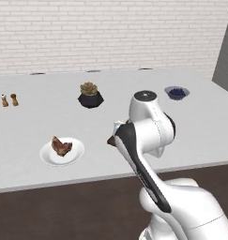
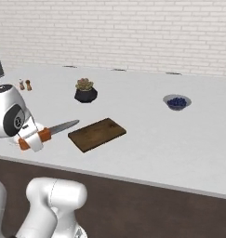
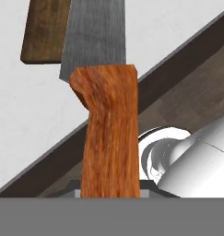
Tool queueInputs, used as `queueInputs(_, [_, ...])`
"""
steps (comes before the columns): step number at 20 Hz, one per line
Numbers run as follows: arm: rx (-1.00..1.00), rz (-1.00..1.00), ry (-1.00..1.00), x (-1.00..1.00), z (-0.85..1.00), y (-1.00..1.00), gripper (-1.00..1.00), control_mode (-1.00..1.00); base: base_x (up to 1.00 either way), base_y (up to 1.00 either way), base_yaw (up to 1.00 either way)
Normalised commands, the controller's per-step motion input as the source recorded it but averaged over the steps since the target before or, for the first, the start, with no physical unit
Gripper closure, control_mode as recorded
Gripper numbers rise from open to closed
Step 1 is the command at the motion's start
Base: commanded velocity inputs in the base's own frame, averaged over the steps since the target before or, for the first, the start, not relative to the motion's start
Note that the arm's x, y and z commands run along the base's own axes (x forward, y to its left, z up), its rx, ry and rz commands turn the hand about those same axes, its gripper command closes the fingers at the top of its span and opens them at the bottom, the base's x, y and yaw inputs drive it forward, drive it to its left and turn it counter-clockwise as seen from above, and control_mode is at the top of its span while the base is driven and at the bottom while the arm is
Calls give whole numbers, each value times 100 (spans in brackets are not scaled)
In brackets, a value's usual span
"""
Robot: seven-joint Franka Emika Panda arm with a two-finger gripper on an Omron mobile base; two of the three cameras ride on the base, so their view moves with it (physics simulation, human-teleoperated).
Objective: Pick up the knife from the drawer and place it on the cutting board. Then place the meat from the plate to the cutting board.
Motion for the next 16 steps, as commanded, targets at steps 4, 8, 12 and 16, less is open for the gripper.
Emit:
queueInputs(4, [10,0,0,65,3,-17,100,-100,0,0,0])
queueInputs(8, [4,0,0,100,0,-45,100,-100,0,0,0])
queueInputs(12, [0,0,7,100,-22,-48,100,-100,0,0,0])
queueInputs(16, [0,0,12,100,-22,-52,100,-100,0,0,0])
